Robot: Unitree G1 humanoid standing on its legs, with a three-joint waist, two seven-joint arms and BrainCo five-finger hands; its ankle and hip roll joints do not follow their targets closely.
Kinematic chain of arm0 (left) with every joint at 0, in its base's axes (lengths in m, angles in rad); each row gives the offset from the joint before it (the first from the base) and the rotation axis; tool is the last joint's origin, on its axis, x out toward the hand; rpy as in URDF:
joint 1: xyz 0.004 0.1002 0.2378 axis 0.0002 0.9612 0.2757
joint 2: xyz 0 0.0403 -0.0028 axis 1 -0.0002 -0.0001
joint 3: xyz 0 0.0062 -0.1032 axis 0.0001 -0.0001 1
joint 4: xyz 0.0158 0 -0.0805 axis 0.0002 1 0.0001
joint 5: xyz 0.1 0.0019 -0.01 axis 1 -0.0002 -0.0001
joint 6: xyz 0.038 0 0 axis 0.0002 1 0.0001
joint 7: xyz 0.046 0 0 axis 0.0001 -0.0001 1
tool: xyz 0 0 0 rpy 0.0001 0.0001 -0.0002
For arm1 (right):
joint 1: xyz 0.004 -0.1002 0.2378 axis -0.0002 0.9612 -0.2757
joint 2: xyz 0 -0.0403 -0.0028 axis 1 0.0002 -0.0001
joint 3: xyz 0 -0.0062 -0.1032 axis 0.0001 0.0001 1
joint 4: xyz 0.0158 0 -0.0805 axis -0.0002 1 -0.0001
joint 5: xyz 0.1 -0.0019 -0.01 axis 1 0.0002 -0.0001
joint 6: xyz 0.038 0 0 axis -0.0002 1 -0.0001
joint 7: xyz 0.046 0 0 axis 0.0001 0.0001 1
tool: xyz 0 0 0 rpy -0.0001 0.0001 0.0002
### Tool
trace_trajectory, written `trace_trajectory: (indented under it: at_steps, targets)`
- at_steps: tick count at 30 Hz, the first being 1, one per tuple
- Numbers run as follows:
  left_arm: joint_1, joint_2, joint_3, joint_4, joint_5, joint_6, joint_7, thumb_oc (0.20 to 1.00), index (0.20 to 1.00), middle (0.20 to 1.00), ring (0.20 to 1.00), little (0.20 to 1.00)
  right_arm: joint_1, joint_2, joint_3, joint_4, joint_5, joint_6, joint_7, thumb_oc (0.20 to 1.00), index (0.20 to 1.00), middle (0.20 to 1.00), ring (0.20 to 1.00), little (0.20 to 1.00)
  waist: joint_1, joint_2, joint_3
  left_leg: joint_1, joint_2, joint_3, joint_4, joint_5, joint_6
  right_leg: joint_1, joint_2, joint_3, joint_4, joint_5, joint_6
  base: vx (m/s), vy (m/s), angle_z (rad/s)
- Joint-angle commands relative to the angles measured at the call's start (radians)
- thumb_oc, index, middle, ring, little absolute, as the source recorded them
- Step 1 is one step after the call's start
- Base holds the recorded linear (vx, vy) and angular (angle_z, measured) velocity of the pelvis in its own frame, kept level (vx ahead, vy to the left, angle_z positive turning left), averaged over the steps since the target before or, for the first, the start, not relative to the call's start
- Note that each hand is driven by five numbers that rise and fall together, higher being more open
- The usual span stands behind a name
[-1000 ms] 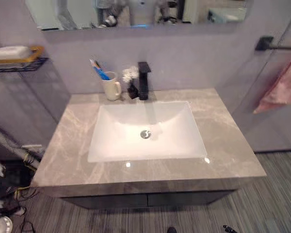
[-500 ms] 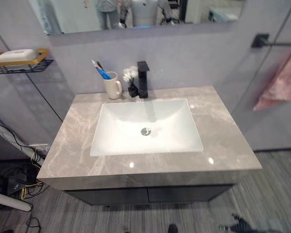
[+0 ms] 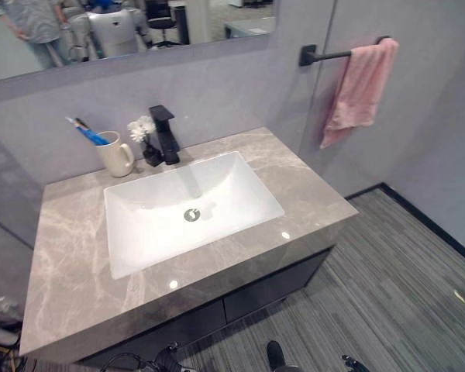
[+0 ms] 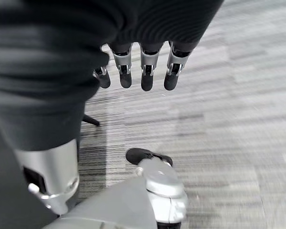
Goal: Put brush and paste in cup on sink, flatten towel.
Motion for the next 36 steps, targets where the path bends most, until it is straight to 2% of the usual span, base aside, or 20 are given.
trace_trajectory:
  at_steps: [1,2,3,6,8,9,11,12,13,15,19,20,21,22,23,24,25,26,31,36]
  targets:
    - [-0.059,-0.020,0.065,-0.016,-0.001,-0.037,0.016,1.000,1.000,1.000,1.000,1.000,-0.093,-0.032,0.004,-0.013,0.057,-0.008,-0.037,1.000,1.000,1.000,1.000,1.000,-0.003,0.049,0.062,-0.066,0.060,-0.039,-0.011,0.047,-0.005,-0.023,0.038,-0.063,0.011,0.079,0.034,-0.24,0.033,-0.84]
    - [-0.076,-0.026,0.073,-0.028,-0.035,-0.036,0.033,1.000,1.000,1.000,1.000,1.000,-0.090,-0.023,0.004,-0.031,0.067,-0.011,-0.049,1.000,1.000,1.000,1.000,1.000,0.006,0.058,0.076,-0.065,0.084,0.012,-0.012,0.046,-0.011,-0.032,0.006,-0.219,0.023,0.047,0.014,-0.17,0.023,-1.04]
    - [-0.076,-0.025,0.073,-0.028,-0.035,-0.036,0.033,1.000,1.000,1.000,1.000,1.000,-0.090,-0.023,0.004,-0.031,0.067,-0.011,-0.049,1.000,1.000,1.000,1.000,1.000,0.005,0.056,0.075,-0.068,0.083,0.012,-0.012,0.048,-0.011,-0.035,0.005,-0.219,0.023,0.048,0.014,-0.13,0.034,-1.21]
    - [-0.081,-0.040,0.080,-0.056,-0.083,-0.033,0.038,1.000,1.000,1.000,1.000,1.000,-0.076,-0.007,0.001,-0.058,0.095,-0.022,-0.065,1.000,1.000,1.000,1.000,1.000,0.027,0.065,0.075,-0.067,0.115,0.130,-0.016,0.056,-0.015,0.021,-0.042,-0.462,0.118,-0.046,-0.016,-0.15,0.024,-1.10]
    - [-0.080,-0.040,0.083,-0.055,-0.085,-0.032,0.041,1.000,1.000,1.000,1.000,1.000,-0.073,-0.005,0.000,-0.063,0.097,-0.023,-0.067,1.000,1.000,1.000,1.000,1.000,0.028,0.064,0.073,-0.064,0.118,0.155,-0.019,0.058,-0.015,0.035,-0.043,-0.472,0.128,-0.054,-0.015,-0.11,-0.006,-1.22]
    - [-0.075,-0.040,0.087,-0.061,-0.092,-0.029,0.048,1.000,1.000,1.000,1.000,1.000,-0.069,-0.006,-0.001,-0.074,0.100,-0.023,-0.070,1.000,1.000,1.000,1.000,1.000,0.036,0.071,0.069,-0.057,0.130,0.185,-0.015,0.044,-0.015,0.064,-0.056,-0.509,0.187,-0.099,-0.005,-0.12,-0.027,-1.30]
    - [-0.076,-0.045,0.092,-0.053,-0.090,-0.026,0.049,1.000,1.000,1.000,1.000,1.000,-0.071,-0.005,-0.002,-0.070,0.103,-0.024,-0.070,1.000,1.000,1.000,1.000,1.000,0.043,0.070,0.067,-0.059,0.138,0.215,-0.014,0.048,-0.016,0.089,-0.068,-0.546,0.194,-0.115,-0.010,-0.13,-0.044,-1.43]
    - [-0.077,-0.043,0.108,-0.053,-0.106,-0.020,0.064,1.000,1.000,1.000,1.000,1.000,-0.084,-0.006,0.005,-0.067,0.095,-0.023,-0.078,1.000,1.000,1.000,1.000,1.000,0.061,0.070,0.057,-0.063,0.153,0.287,-0.014,0.056,-0.017,0.126,-0.097,-0.649,0.223,-0.124,-0.008,-0.16,-0.154,-1.32]
    - [-0.076,-0.044,0.125,-0.056,-0.115,-0.021,0.080,1.000,1.000,1.000,1.000,1.000,-0.099,-0.008,0.011,-0.062,0.079,-0.020,-0.085,1.000,1.000,1.000,1.000,1.000,0.070,0.059,0.041,-0.057,0.160,0.349,-0.012,0.058,-0.019,0.153,-0.093,-0.679,0.209,-0.116,0.005,-0.16,-0.153,-1.22]
    - [-0.076,-0.044,0.136,-0.063,-0.128,-0.022,0.089,1.000,1.000,1.000,1.000,1.000,-0.099,-0.010,0.013,-0.069,0.078,-0.023,-0.090,1.000,1.000,1.000,1.000,1.000,0.071,0.055,0.036,-0.054,0.164,0.366,-0.011,0.058,-0.023,0.159,-0.082,-0.674,0.174,-0.120,0.003,-0.02,-0.153,-1.95]
    - [-0.089,-0.043,0.183,-0.016,-0.139,-0.028,0.107,1.000,1.000,1.000,1.000,1.000,-0.051,-0.016,0.000,-0.068,0.103,-0.038,-0.085,1.000,1.000,1.000,1.000,1.000,0.037,0.046,0.033,-0.047,0.214,0.389,0.039,0.071,-0.059,0.162,0.001,-0.557,0.110,-0.158,-0.040,0.07,-0.268,-1.26]
    - [-0.089,-0.043,0.184,-0.015,-0.139,-0.029,0.107,1.000,1.000,1.000,1.000,1.000,-0.050,-0.017,0.001,-0.069,0.103,-0.038,-0.085,1.000,1.000,1.000,1.000,1.000,0.038,0.046,0.033,-0.047,0.216,0.390,0.042,0.070,-0.061,0.163,0.003,-0.555,0.108,-0.157,-0.041,0.07,-0.232,-0.61]
    - [-0.091,-0.045,0.191,-0.006,-0.135,-0.030,0.105,1.000,1.000,1.000,1.000,1.000,-0.049,-0.020,0.000,-0.050,0.104,-0.036,-0.081,1.000,1.000,1.000,1.000,1.000,0.033,0.044,0.035,-0.052,0.231,0.399,0.072,0.066,-0.069,0.168,0.014,-0.543,0.094,-0.159,-0.047,0.05,-0.236,-0.46]
    - [-0.099,-0.038,0.190,-0.013,-0.126,-0.035,0.108,1.000,1.000,1.000,1.000,1.000,-0.055,-0.032,0.008,-0.027,0.086,-0.033,-0.081,1.000,1.000,1.000,1.000,1.000,0.034,0.038,0.053,-0.090,0.261,0.371,0.178,0.064,-0.086,0.178,0.034,-0.519,0.078,-0.177,-0.064,0.05,-0.238,-0.27]
    - [-0.100,-0.038,0.190,-0.013,-0.126,-0.034,0.108,1.000,1.000,1.000,1.000,1.000,-0.056,-0.032,0.008,-0.026,0.086,-0.033,-0.081,1.000,1.000,1.000,1.000,1.000,0.034,0.038,0.054,-0.095,0.266,0.370,0.188,0.060,-0.089,0.178,0.036,-0.520,0.078,-0.178,-0.066,0.02,-0.219,-0.30]
    - [-0.107,-0.035,0.188,-0.026,-0.129,-0.040,0.121,1.000,1.000,1.000,1.000,1.000,-0.071,-0.041,0.016,-0.016,0.082,-0.035,-0.081,1.000,1.000,1.000,1.000,1.000,0.055,0.043,0.072,-0.128,0.248,0.269,0.230,0.078,-0.095,0.180,0.049,-0.500,0.073,-0.184,-0.074,-0.10,-0.103,-0.67]
    - [-0.114,-0.026,0.179,-0.049,-0.113,-0.051,0.144,1.000,1.000,1.000,1.000,1.000,-0.096,-0.054,0.029,-0.007,0.073,-0.038,-0.080,1.000,1.000,1.000,1.000,1.000,0.083,0.043,0.087,-0.172,0.197,0.144,0.223,0.095,-0.078,0.174,0.055,-0.485,0.065,-0.173,-0.087,-0.07,-0.142,-0.86]
    - [-0.119,-0.006,0.160,-0.096,-0.067,-0.065,0.165,1.000,1.000,1.000,1.000,1.000,-0.101,-0.055,0.042,-0.027,0.060,-0.043,-0.078,1.000,1.000,1.000,1.000,1.000,0.101,0.039,0.092,-0.192,0.171,0.068,0.200,0.081,-0.073,0.184,0.059,-0.465,0.057,-0.173,-0.084,-0.06,-0.097,-0.95]
    - [-0.055,0.058,0.195,-0.285,-0.134,-0.107,0.173,1.000,1.000,1.000,1.000,1.000,-0.059,-0.094,0.000,-0.254,0.104,-0.091,-0.094,1.000,1.000,1.000,1.000,1.000,0.116,0.040,0.102,-0.257,0.164,0.006,0.184,0.123,-0.080,0.194,0.069,-0.434,0.073,-0.180,-0.087,0.09,-0.038,-0.28]
    - [-0.087,0.022,0.174,-0.205,-0.110,-0.121,0.216,1.000,1.000,1.000,1.000,1.000,-0.110,-0.051,0.034,-0.203,0.095,-0.106,-0.122,1.000,1.000,1.000,1.000,1.000,0.097,0.054,0.069,-0.165,0.153,0.028,0.130,0.102,-0.061,0.214,0.076,-0.394,0.086,-0.195,-0.091,0.10,0.082,-0.49]
